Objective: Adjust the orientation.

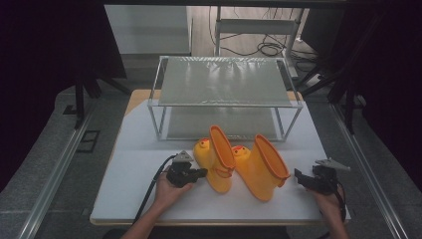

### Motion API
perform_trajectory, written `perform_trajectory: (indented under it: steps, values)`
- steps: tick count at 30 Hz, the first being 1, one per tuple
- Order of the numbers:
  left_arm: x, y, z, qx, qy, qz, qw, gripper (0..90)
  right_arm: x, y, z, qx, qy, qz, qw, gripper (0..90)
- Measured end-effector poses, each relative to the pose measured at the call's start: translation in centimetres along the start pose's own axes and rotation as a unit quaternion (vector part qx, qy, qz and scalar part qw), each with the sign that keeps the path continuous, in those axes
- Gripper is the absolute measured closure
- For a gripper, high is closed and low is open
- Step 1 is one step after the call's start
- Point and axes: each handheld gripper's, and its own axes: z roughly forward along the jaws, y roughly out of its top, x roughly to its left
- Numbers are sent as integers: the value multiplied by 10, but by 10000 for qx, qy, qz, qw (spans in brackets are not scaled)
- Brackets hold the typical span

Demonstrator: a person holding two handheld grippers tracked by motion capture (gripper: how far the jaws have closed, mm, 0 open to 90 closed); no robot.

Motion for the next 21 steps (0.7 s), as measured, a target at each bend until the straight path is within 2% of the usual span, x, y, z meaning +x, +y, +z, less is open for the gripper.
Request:
perform_trajectory:
  steps: [3,21]
  values:
    - [-2,2,5,-21,-62,-12,10000,897,0,0,0,7,11,-3,10000,254]
    - [-4,2,8,-51,-99,-52,9999,897,0,0,-1,-19,-3,-33,10000,256]
